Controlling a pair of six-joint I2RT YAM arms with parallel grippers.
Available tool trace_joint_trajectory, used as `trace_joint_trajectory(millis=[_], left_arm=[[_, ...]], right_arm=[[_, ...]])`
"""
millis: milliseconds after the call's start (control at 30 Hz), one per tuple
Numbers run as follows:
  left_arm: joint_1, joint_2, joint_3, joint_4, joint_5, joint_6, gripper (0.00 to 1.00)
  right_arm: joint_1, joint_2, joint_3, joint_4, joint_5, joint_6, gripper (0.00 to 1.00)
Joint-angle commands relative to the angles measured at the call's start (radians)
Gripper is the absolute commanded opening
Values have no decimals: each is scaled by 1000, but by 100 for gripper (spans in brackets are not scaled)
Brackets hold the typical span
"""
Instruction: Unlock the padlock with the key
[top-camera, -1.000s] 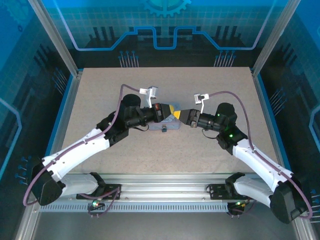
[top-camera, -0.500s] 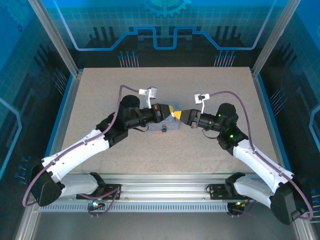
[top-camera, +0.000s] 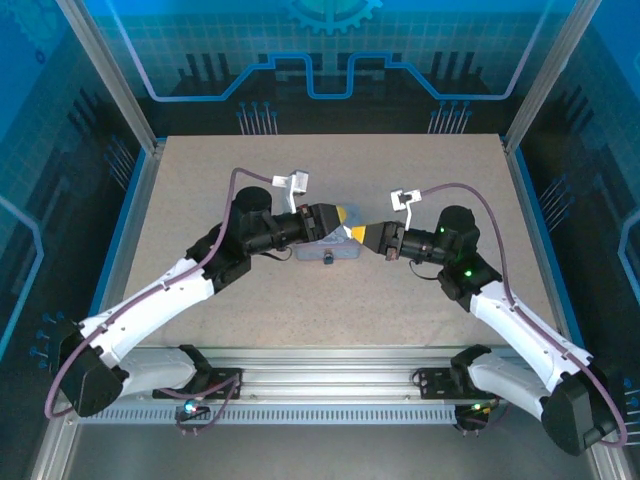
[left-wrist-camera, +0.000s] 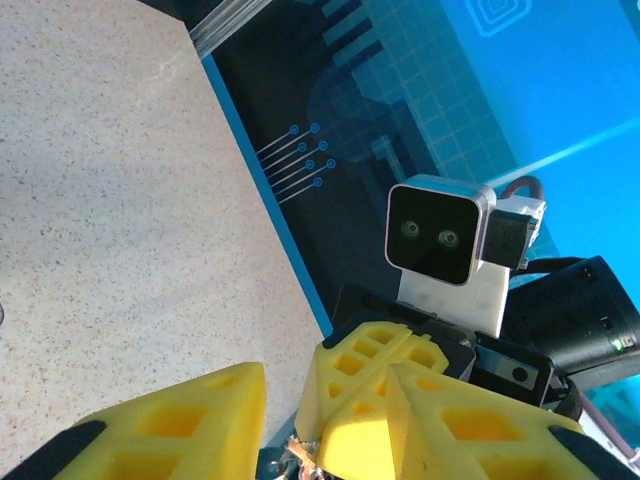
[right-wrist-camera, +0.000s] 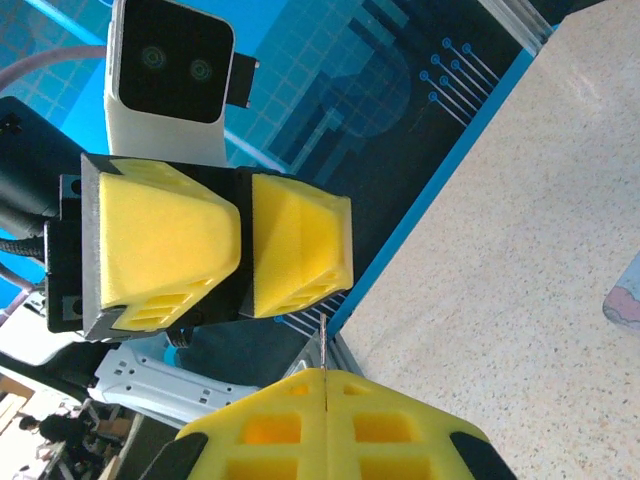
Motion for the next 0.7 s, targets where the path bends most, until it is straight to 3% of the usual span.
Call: trace_joint_trajectory(millis=[0,200,600,667], left_arm=[[6,-4,10,-8,80,7,39],[6,23,11,2,133,-6,40],[7,24,3,10,141,-6,3],[6,24,4,9,141,-2,0]], right_arm=[[-10,-20,40,-18,-37,-30,0],[-12,-22,48,-27,-42,-34,0],[-30,-18,60,-38,-56,-30,0],[-36,-14,64,-45,-57,-28,0]])
